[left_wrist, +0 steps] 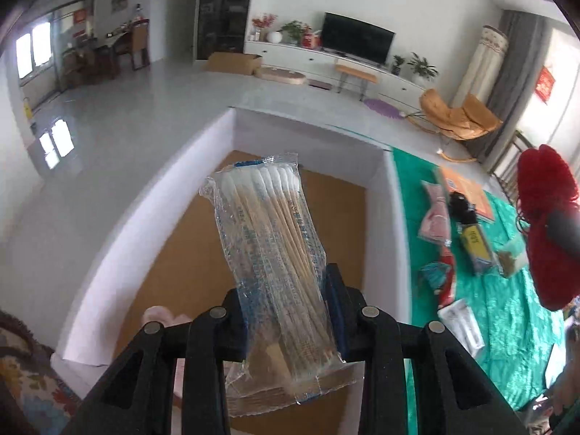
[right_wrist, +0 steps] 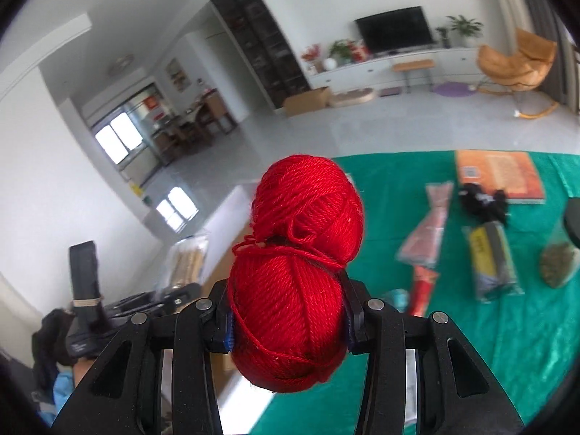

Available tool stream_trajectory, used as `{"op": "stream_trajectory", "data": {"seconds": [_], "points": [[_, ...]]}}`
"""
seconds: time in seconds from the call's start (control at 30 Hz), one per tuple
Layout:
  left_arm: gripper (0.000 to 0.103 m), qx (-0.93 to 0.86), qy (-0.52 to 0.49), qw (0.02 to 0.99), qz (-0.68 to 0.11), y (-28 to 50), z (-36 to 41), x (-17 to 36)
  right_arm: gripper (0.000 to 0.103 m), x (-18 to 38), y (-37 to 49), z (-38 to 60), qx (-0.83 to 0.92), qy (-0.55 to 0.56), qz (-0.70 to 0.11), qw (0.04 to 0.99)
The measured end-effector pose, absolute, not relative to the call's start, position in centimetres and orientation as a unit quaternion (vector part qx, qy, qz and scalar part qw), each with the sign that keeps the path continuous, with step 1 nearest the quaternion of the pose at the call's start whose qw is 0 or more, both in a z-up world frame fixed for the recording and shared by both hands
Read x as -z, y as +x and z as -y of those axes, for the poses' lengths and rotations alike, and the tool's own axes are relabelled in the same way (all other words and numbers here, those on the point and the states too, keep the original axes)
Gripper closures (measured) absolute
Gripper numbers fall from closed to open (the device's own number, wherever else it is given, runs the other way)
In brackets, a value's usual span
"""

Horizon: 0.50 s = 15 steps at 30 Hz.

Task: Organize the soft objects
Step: 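Carry both items over the white box and open both grippers to drop them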

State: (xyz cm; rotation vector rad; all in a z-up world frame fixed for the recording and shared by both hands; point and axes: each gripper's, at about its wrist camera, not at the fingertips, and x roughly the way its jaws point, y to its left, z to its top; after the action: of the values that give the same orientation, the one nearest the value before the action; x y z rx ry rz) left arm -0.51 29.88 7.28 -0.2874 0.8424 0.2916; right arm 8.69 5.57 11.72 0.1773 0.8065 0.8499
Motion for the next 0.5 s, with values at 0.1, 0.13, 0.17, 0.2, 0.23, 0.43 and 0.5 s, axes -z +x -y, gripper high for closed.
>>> {"op": "stream_trajectory", "data": {"seconds": [0.1, 0.13, 0.17, 0.2, 0.23, 0.43, 0.5], "points": [[0.0, -0.199, -0.126, 0.884, -0.404, -2.2, -31.4, -5.6, 0.032, -10.1, 7.0, -10.0, -0.444, 0.054, -0.4, 0.8], [0.0, -0.202, -0.126, 0.889, -0.391, -2.8, -31.4, -5.4, 0.025, -9.5, 6.7, -10.1, -0.444, 0.042, -0.406, 0.798], [0.0, -0.202, -0.123, 0.892, -0.384, -3.0, -31.2, -5.2, 0.025, -9.0, 6.4, -10.0, -0.435, 0.032, -0.405, 0.804], [0.0, -0.199, -0.117, 0.894, -0.385, -2.9, -30.8, -5.0, 0.025, -8.6, 6.2, -9.5, -0.425, 0.025, -0.4, 0.812], [0.0, -0.193, -0.114, 0.895, -0.386, -2.6, -30.2, -4.9, 0.025, -8.2, 6.3, -8.4, -0.412, 0.02, -0.395, 0.821], [0.0, -0.058, -0.109, 0.923, -0.366, -1.2, -21.4, -6.5, 0.024, -3.6, 8.0, 3.2, -0.231, -0.014, -0.364, 0.902], [0.0, 0.007, -0.093, 0.926, -0.366, -0.9, -16.7, -6.7, 0.024, -0.7, 8.6, 8.2, -0.151, -0.018, -0.373, 0.915]]}}
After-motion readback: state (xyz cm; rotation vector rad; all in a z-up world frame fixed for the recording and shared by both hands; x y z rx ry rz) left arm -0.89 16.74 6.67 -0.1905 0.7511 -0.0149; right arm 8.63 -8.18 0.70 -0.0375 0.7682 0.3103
